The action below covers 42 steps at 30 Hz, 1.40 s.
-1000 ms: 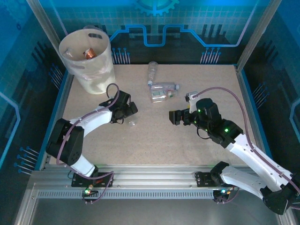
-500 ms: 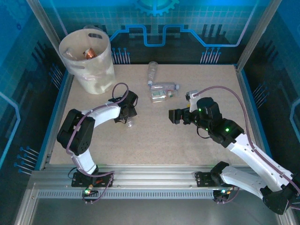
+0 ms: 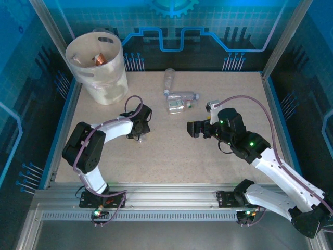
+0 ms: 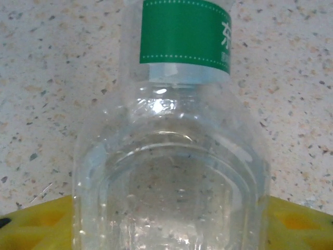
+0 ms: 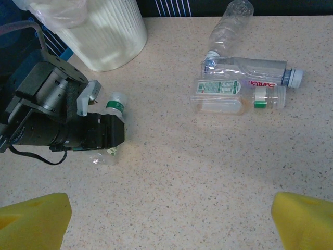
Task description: Put the plastic bottles in the bin
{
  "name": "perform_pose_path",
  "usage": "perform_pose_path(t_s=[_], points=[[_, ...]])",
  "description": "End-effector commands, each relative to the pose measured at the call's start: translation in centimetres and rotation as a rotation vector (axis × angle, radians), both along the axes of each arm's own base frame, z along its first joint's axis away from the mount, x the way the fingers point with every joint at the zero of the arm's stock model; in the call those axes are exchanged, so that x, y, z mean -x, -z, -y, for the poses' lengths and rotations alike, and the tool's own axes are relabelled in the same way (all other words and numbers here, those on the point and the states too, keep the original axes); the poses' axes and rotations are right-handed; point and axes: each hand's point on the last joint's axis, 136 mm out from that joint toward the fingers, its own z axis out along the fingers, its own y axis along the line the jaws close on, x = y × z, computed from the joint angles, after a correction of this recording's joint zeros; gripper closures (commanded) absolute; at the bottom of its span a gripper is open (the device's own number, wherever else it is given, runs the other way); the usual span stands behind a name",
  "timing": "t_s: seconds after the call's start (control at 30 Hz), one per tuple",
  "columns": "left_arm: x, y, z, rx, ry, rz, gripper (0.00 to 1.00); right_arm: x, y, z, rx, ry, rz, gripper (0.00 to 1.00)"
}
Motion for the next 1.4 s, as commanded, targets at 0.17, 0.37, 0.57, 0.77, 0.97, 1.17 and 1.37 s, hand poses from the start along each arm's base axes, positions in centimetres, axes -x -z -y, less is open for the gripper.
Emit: perform_pose_path(t_s=[0.17, 0.37, 0.57, 0.77, 0.97, 1.17, 1.37], points=[[-0.9, -3.9, 2.0, 0.094, 0.123, 0.122, 0.44, -0.4, -0.9, 0.0, -0.029, 0.010, 0.017, 0.00], [-1.6, -7.2, 3.1, 0.125, 0.208, 0.195, 0.49, -0.5, -1.1, -0.7, -0.058, -0.011, 0.023, 0.00], [-2.7, -12.8, 3.3, 0.126, 0.264, 0.371, 0.50, -0.6, -1.6, -1.4, -0.087, -0.040, 0.045, 0.00], [-3.6, -19.9, 2.9, 0.097, 0.307, 0.562, 0.51, -1.4, -1.8, -1.9, -0.110, -0.026, 0.045, 0.00], [-4.6, -27.7, 1.5, 0.133, 0.332, 0.743, 0.51, -2.6, -1.7, -2.7, -0.125, -0.004, 0.014, 0.00], [-6.6, -35.8, -1.6, 0.097, 0.313, 0.929, 0.51, -3.8, -2.5, -3.9, -0.152, -0.010, 0.011, 0.00], [-10.7, -40.7, -6.2, 0.028, 0.200, 1.040, 0.52, -4.0, -3.4, -4.3, -0.172, -0.018, 0.002, 0.00]])
